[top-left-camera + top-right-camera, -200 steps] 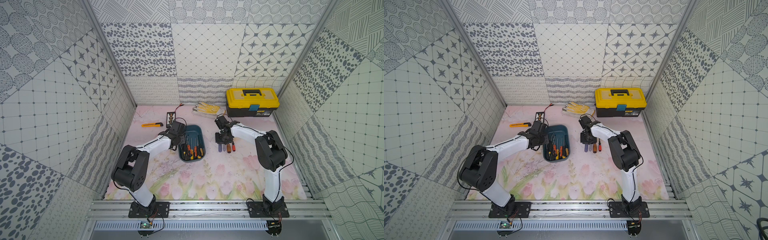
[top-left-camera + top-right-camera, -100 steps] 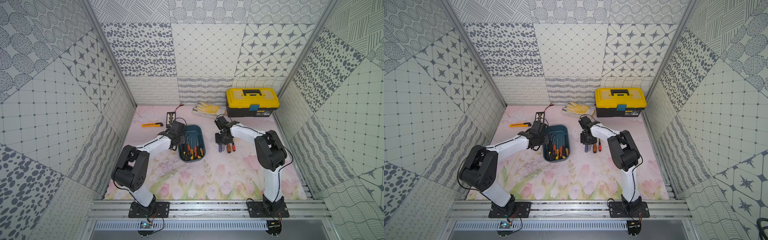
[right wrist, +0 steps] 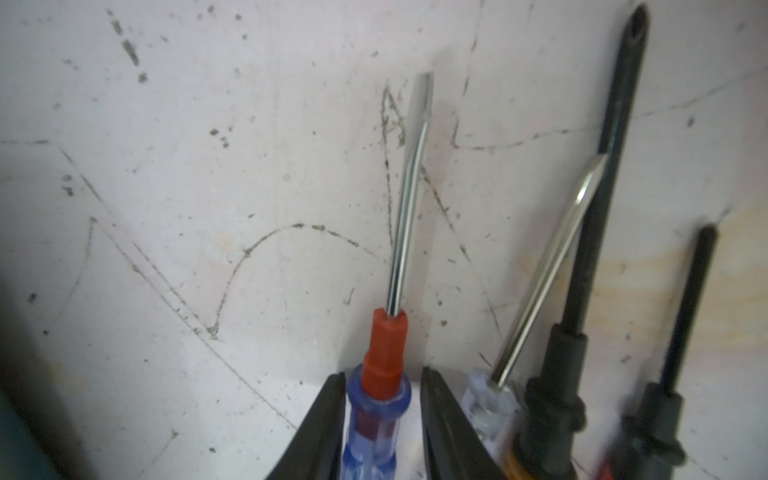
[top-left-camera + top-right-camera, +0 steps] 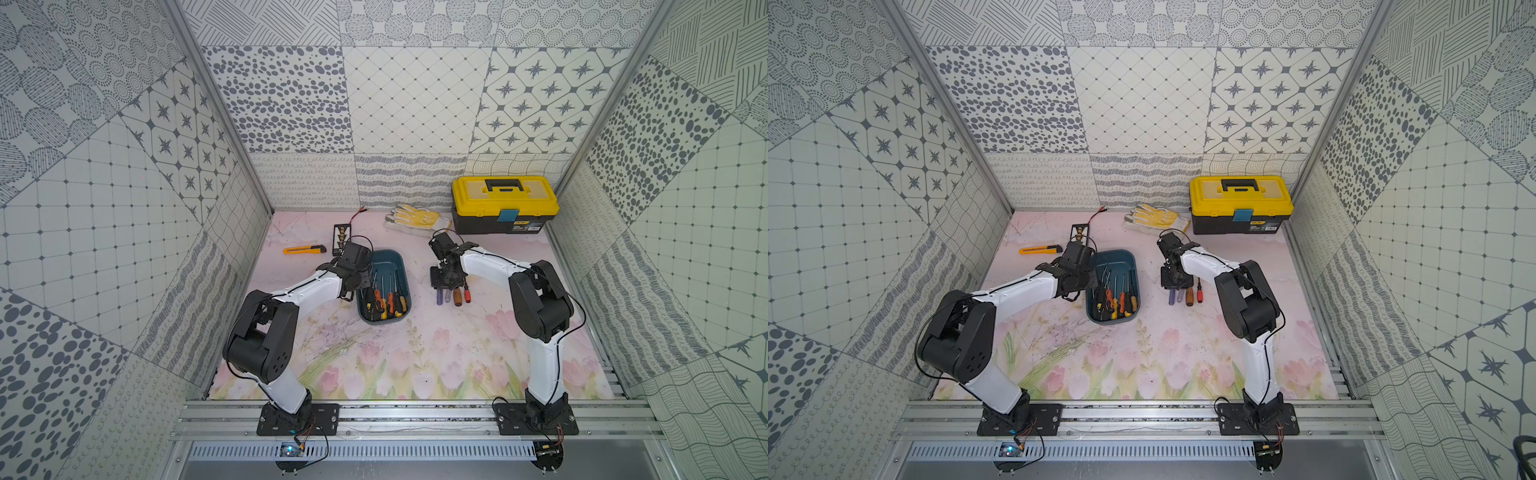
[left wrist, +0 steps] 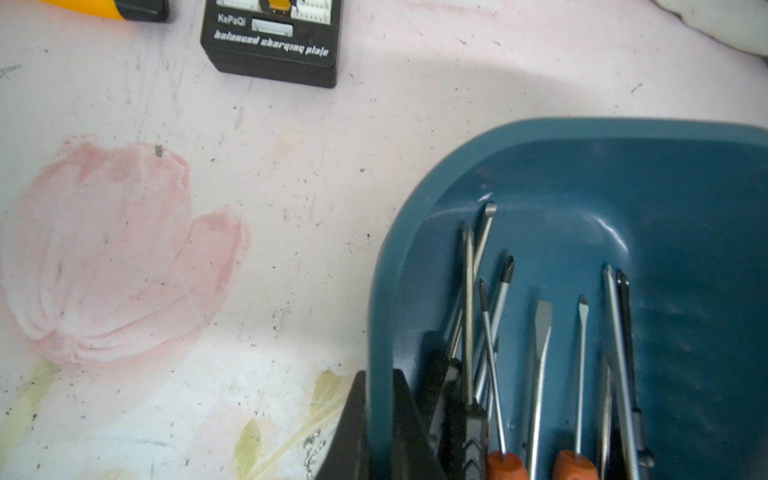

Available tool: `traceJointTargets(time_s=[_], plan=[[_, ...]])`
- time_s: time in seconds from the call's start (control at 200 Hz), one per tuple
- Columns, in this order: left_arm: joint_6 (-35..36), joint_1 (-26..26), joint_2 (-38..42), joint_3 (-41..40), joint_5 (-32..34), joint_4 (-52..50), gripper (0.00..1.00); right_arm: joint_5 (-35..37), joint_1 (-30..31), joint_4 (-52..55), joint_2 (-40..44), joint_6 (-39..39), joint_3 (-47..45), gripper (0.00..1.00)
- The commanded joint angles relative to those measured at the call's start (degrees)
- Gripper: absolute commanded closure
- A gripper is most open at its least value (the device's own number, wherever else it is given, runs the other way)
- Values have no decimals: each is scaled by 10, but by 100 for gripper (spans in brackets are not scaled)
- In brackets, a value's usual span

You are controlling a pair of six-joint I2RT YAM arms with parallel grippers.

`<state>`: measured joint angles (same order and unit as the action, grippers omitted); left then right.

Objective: Take out the screwdriver from the storage box
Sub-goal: Place the screwdriver at the center of the board, then pick up the screwdriver from the storage box.

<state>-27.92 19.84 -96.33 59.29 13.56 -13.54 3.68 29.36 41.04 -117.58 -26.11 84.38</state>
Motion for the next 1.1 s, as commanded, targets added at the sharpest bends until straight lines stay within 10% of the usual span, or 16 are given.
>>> traceJointTargets(time_s=[0.0,1.091], plan=[[4,-2,-7,15,21,19,100,6,-1,-17,9,2,-9,62],[19,1,5,16,-28,32,100,-65,54,-121,159,34,-13,43]])
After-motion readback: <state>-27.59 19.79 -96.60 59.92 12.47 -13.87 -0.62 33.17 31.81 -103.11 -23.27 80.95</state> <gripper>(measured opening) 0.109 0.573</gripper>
